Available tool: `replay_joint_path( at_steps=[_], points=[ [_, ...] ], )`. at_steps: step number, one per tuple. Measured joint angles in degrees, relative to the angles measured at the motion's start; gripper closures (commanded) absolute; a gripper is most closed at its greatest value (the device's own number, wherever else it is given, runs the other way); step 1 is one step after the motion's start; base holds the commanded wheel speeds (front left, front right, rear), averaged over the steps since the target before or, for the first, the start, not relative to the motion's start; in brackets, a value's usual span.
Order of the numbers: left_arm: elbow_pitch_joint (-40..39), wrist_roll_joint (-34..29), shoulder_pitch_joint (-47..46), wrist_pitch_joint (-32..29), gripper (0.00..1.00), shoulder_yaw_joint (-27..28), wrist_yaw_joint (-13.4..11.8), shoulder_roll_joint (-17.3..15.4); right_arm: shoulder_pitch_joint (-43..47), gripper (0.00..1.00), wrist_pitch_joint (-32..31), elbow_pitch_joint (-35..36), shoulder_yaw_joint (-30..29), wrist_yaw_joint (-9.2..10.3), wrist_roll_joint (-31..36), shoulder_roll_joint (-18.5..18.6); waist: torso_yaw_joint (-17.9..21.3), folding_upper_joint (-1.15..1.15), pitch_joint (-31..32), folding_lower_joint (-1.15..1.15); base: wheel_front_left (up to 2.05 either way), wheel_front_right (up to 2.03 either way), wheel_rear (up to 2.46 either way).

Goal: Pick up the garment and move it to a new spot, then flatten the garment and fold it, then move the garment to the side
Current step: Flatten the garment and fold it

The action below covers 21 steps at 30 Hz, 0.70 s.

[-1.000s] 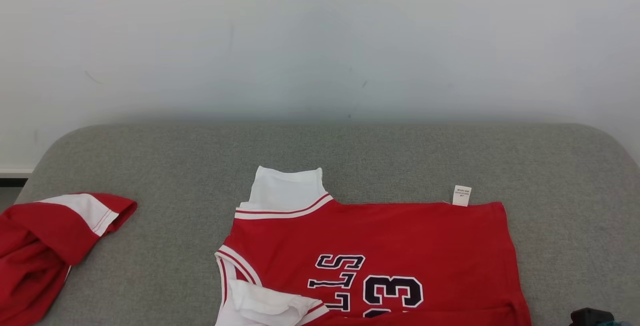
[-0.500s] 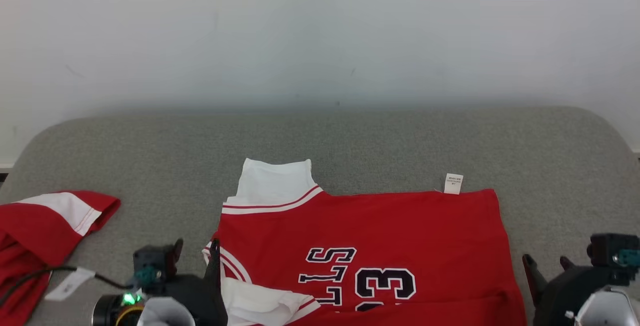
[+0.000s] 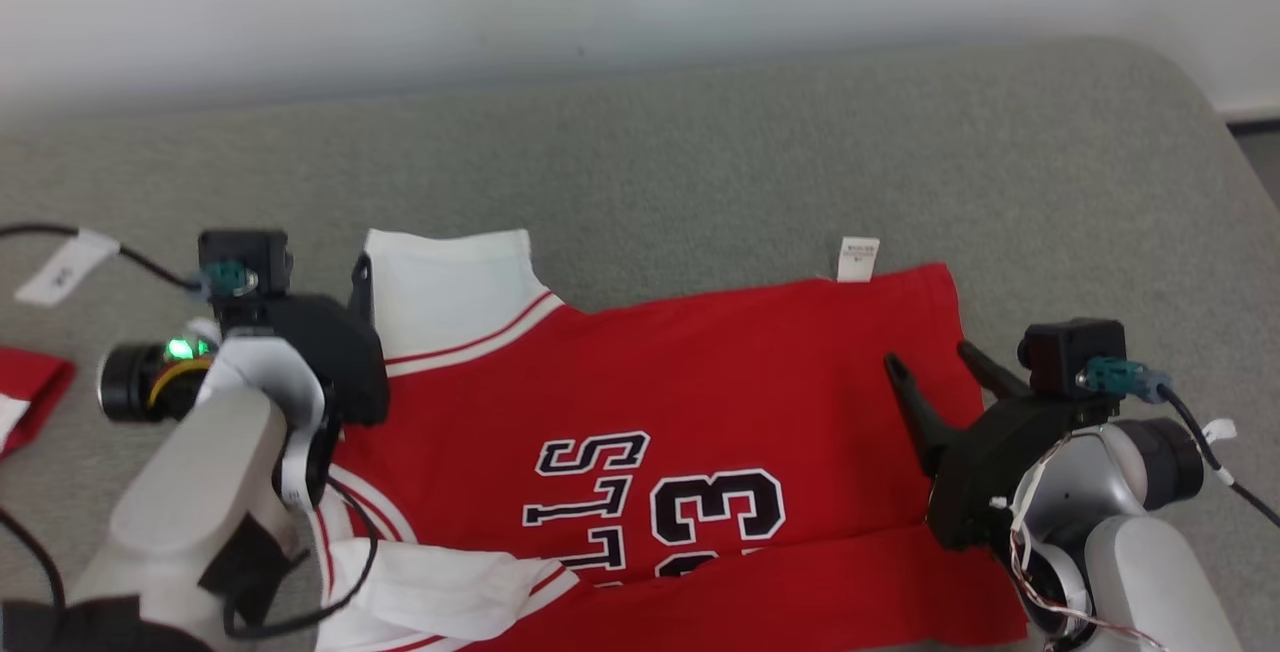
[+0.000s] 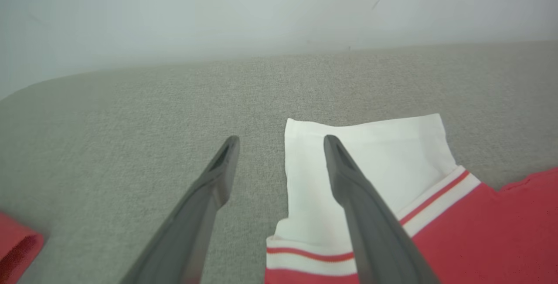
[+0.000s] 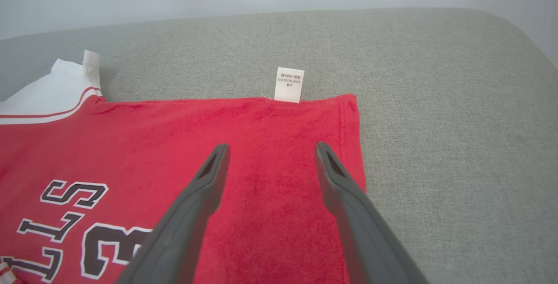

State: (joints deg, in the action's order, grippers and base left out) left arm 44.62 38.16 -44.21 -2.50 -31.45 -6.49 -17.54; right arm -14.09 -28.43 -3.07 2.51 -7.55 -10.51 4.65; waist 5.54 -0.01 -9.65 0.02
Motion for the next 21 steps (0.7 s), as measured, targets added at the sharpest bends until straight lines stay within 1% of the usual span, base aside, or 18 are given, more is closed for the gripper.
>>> replay_joint_path(
  at_steps=[4,7,11,18,19,20,21],
  points=[
    [4.4,-1.0,-5.8,-1.3,0.00,-1.4,1.9,0.3,-2.1,0.00,1.3,-0.5,0.5,0.00,0.0,1.1,1.6,0.00,-4.2,0.00,0.00,0.00,0.00],
    [7.9,-2.1,-8.4,-1.9,0.00,-1.8,1.8,0.0,-3.1,0.00,2.3,-0.5,0.7,0.00,0.0,1.3,2.7,-0.01,-7.0,0.01,0.00,0.00,0.00],
    [11.7,-1.9,-11.2,-1.8,0.00,-0.9,0.9,0.1,-3.7,0.00,3.2,-0.8,0.8,0.00,-0.1,1.2,3.9,-0.01,-9.9,0.00,0.00,0.00,0.00],
    [16.5,-1.7,-14.4,-1.3,0.00,-0.8,0.9,0.2,-3.8,0.00,3.3,-1.1,1.6,0.00,-0.6,0.8,5.8,0.00,-12.3,-0.01,0.00,0.00,0.00],
    [17.1,-1.7,-14.9,-1.3,0.08,-0.9,1.0,0.2,-3.8,0.00,3.2,-0.9,1.6,0.00,-0.7,0.8,6.0,0.00,-12.5,-0.02,0.00,0.00,0.00],
    [17.8,-1.7,-15.5,-1.7,0.48,-1.1,1.0,0.3,-3.8,0.00,3.1,-0.6,1.6,0.00,-0.9,0.8,6.1,0.00,-12.7,-0.02,0.00,0.00,0.00],
    [18.2,-1.7,-15.9,-2.0,0.56,-1.2,1.0,0.4,-3.8,0.00,2.8,-0.4,1.6,0.00,-1.0,0.9,6.1,0.00,-12.9,-0.02,0.00,0.00,0.00]
  ],
)
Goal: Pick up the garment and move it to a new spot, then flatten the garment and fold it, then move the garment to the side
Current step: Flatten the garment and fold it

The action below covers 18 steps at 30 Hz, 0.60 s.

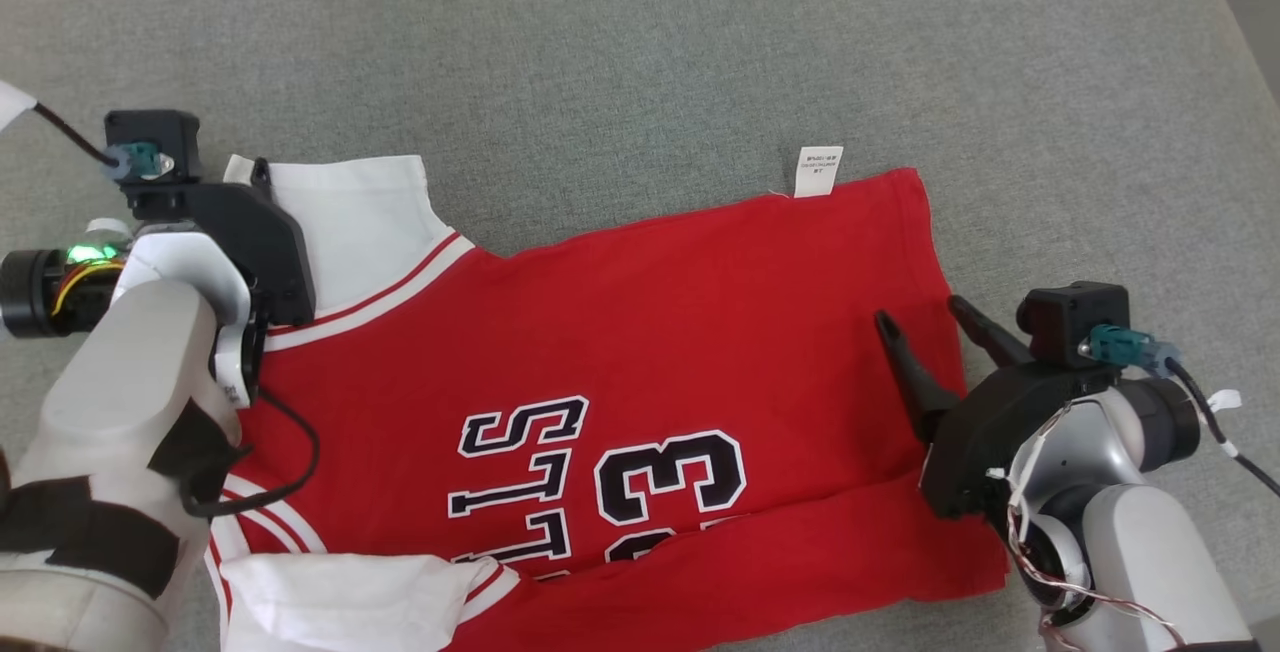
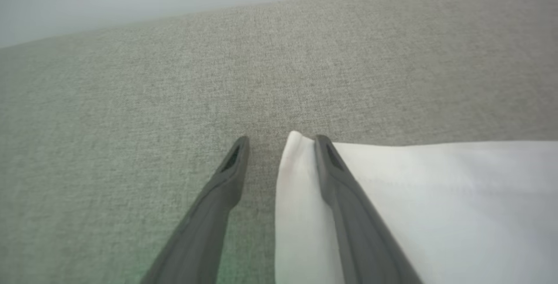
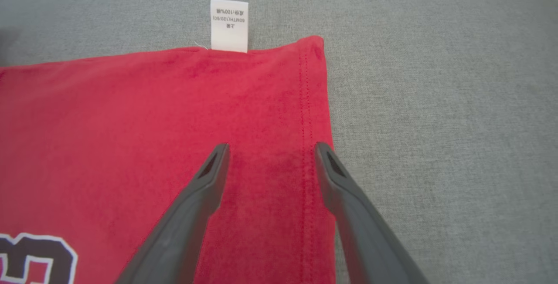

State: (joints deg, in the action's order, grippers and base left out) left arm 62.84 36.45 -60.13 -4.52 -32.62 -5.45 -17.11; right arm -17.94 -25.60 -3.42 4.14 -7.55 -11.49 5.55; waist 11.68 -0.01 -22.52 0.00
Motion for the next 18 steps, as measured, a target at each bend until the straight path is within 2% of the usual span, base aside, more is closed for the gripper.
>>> replay_joint_path(
  at_steps=[1,2,7,12,18],
  points=[
    [0.4,0.0,-0.4,-0.1,0.84,-0.1,0.0,0.3,0.0,0.00,-0.1,0.3,-0.1,0.00,0.0,0.2,0.0,0.00,-0.2,0.00,0.00,0.00,0.00],
    [0.8,0.0,-0.7,-0.2,1.00,-0.2,0.0,0.6,0.0,0.00,-0.3,0.5,-0.3,0.00,0.0,0.4,-0.1,0.00,-0.3,0.00,0.00,0.00,0.00],
    [2.1,0.1,-1.3,-0.3,1.00,-0.5,0.3,2.4,-0.4,0.00,-1.8,1.4,-1.5,0.00,0.2,1.3,-1.1,0.00,-0.6,-0.01,0.00,0.00,0.00],
    [2.4,0.5,-1.4,2.7,1.00,-1.0,-0.1,5.0,-3.3,0.00,-3.2,2.0,-4.4,0.00,2.2,3.5,-3.1,0.00,-0.7,0.00,0.00,0.00,0.00],
    [2.2,2.0,-1.2,7.2,1.00,0.0,-1.1,9.8,-9.0,0.00,-7.0,-2.8,-5.4,0.00,4.8,10.6,-6.2,0.00,-1.0,0.00,0.00,0.00,0.00]
  ],
)
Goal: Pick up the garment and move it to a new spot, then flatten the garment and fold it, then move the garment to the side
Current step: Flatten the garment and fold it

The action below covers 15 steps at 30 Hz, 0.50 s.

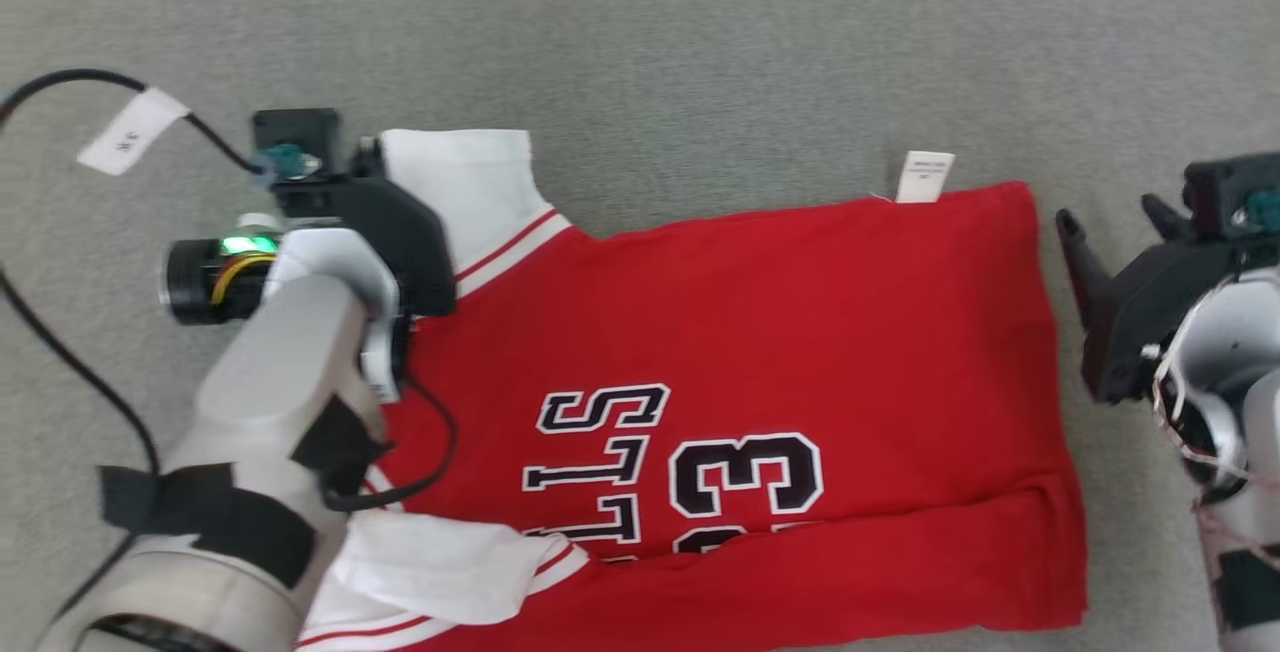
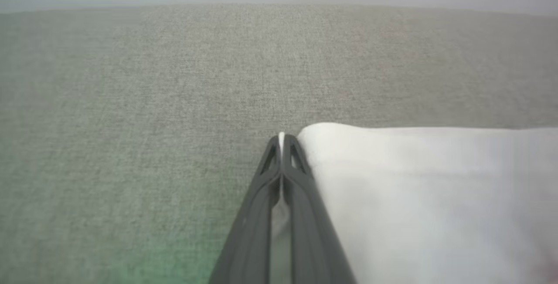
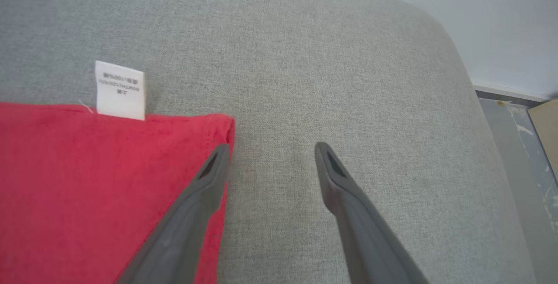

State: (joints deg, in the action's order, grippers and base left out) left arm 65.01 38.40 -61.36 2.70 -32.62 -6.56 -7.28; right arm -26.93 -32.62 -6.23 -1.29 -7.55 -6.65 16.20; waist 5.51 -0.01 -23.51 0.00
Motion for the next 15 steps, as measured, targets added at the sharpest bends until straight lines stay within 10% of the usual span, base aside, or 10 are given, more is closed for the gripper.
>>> replay_joint_path(
  at_steps=[15],
  points=[
    [1.4,1.3,-1.4,2.7,1.00,-1.4,1.1,4.0,-7.4,0.00,-0.9,-10.8,8.2,0.00,-3.4,7.1,-4.8,0.01,-2.3,0.00,0.00,0.00,0.00]
  ],
)
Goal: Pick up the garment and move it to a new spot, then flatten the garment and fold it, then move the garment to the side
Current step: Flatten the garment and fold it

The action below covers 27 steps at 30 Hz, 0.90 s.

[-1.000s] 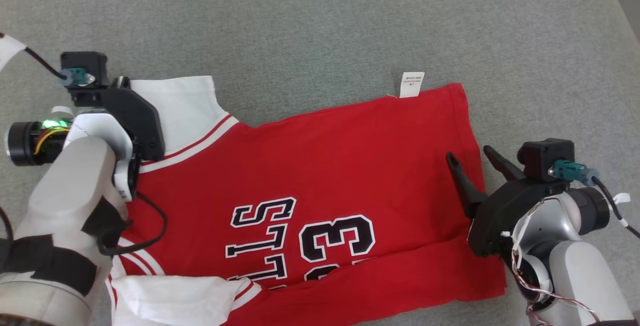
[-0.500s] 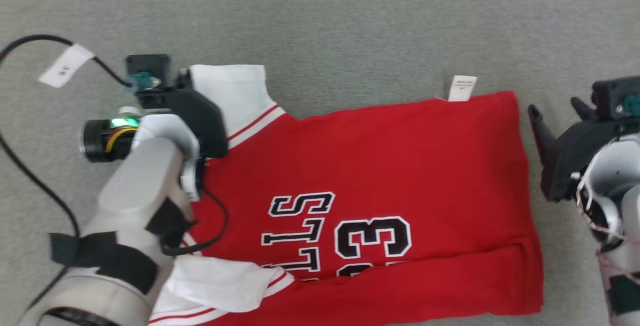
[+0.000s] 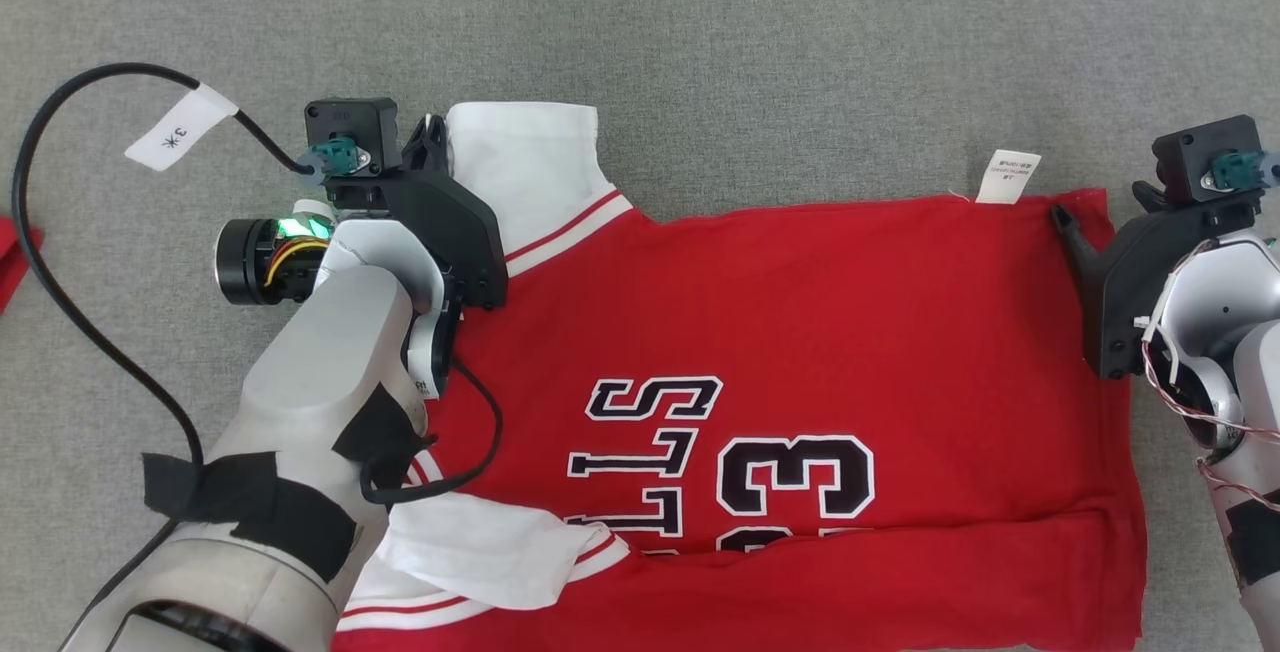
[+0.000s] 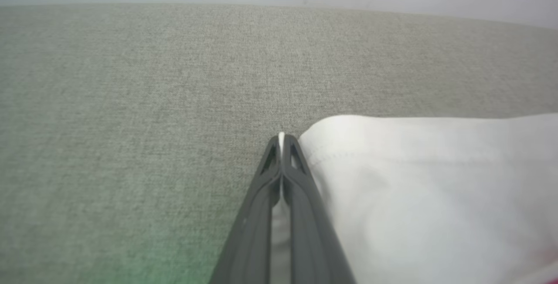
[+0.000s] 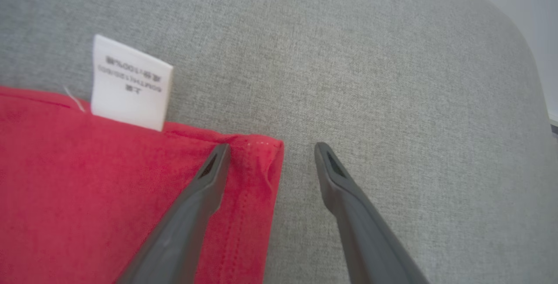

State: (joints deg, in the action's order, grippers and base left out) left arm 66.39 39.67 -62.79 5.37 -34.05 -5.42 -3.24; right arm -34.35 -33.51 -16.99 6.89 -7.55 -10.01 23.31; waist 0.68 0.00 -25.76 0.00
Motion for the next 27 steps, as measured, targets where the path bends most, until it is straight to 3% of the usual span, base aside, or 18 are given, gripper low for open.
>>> replay_joint_path(
  at_steps=[8,10,14,15,17,21,23,27],
  points=[
    [1.8,0.3,-0.7,0.6,1.00,-0.5,0.8,0.1,-1.3,0.00,-1.5,-1.4,1.0,0.00,-0.8,0.6,0.2,0.00,0.0,0.00,0.00,0.00,0.00],
    [2.2,0.3,-0.9,0.6,1.00,-0.7,0.9,0.2,-1.7,0.07,-2.5,-1.4,1.0,0.00,-1.0,0.7,0.2,0.00,0.0,0.00,0.00,0.00,0.00],
    [2.8,1.0,-1.1,0.6,1.00,-0.9,1.4,0.2,-1.8,0.03,-4.1,-1.2,1.0,0.00,-1.3,1.1,0.2,0.00,0.2,0.00,0.00,0.00,0.00],
    [2.8,1.0,-1.1,0.6,1.00,-0.9,1.4,0.2,-1.8,0.15,-4.1,-1.2,1.0,0.00,-1.3,1.1,0.2,0.00,0.2,0.00,0.00,0.00,0.00],
    [3.0,1.1,-1.2,0.6,1.00,-1.1,1.4,0.3,-2.1,0.49,-5.0,-1.3,1.0,0.00,-1.5,1.4,0.2,0.00,0.1,0.00,0.00,0.00,0.00],
    [3.3,1.2,-1.7,0.7,1.00,-1.5,1.4,0.3,-2.6,0.70,-6.4,-1.7,1.3,-0.01,-2.9,1.4,0.1,0.00,-0.2,0.00,0.00,0.00,0.00],
    [3.3,1.3,-1.8,0.9,1.00,-1.7,1.4,0.4,-2.8,1.00,-6.4,-1.9,1.3,-0.01,-3.0,1.3,0.0,0.00,-0.4,0.00,0.00,0.00,0.00],
    [3.5,1.4,-1.8,1.3,1.00,-2.0,1.4,0.4,-2.9,1.00,-5.9,-2.1,1.4,-0.01,-3.0,1.1,-0.1,0.00,-0.4,0.00,0.00,0.00,0.00]
  ],
)
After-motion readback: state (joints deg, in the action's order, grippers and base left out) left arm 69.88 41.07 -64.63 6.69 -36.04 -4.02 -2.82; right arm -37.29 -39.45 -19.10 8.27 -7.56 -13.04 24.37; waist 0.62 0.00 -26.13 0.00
